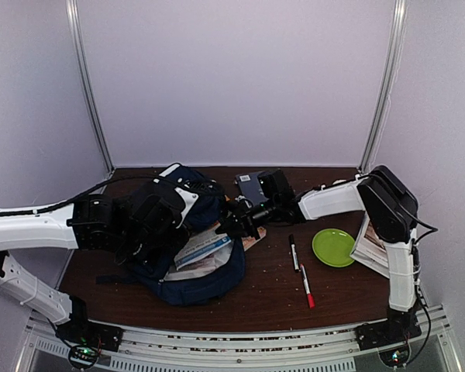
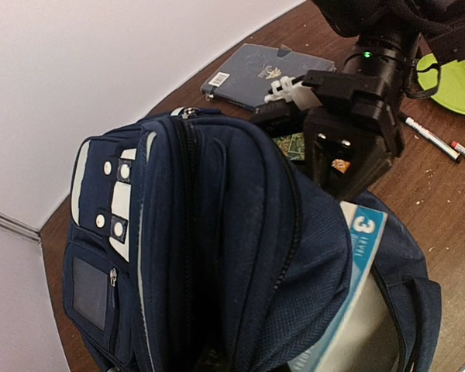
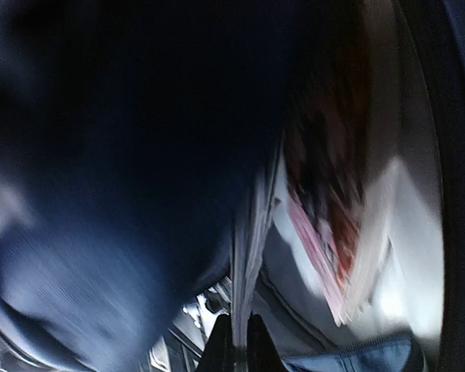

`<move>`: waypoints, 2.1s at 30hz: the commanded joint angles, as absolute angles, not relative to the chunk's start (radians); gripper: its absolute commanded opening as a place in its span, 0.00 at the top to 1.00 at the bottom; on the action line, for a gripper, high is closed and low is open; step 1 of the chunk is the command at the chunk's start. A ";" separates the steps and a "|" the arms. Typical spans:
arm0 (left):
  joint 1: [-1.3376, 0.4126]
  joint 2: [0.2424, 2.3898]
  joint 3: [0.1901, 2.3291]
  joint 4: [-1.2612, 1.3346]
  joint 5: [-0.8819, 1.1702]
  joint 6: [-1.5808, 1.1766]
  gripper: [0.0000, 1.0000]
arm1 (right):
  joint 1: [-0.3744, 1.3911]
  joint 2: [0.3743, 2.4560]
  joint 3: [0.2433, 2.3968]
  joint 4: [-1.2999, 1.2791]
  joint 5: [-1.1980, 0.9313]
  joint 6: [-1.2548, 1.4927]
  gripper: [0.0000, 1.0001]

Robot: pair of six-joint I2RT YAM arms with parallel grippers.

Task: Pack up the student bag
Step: Place the book in the largest pocket of the bag, then place the largest pocket in the student bag.

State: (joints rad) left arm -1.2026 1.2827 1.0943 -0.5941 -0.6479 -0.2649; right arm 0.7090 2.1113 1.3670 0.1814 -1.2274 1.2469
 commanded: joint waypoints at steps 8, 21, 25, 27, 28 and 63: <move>-1.221 1.260 1.160 -0.407 -0.622 -0.257 1.00 | 0.759 2.301 1.493 0.686 -1.126 1.598 1.00; -1.223 1.248 1.128 -0.376 -0.628 -0.257 1.00 | 0.750 2.421 1.731 0.083 -1.053 1.096 0.66; -1.224 1.222 1.091 -0.362 -0.659 -0.275 1.00 | 0.743 2.346 1.674 0.035 -1.038 1.023 0.57; -1.223 1.206 1.063 -0.342 -0.678 -0.277 1.00 | 0.736 2.295 1.648 0.007 -1.039 0.991 0.55; -1.223 1.201 1.050 -0.334 -0.688 -0.278 1.00 | 0.732 2.265 1.629 -0.001 -1.042 0.970 0.54; -1.220 1.318 0.986 -0.172 -0.672 -0.184 1.00 | -0.418 1.383 1.104 -0.944 -0.189 -0.238 0.29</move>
State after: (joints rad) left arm -1.2156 1.2839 0.9596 -0.3389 -0.6754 -0.2142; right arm -0.3332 1.4250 1.1324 -0.8478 -0.3161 -0.1291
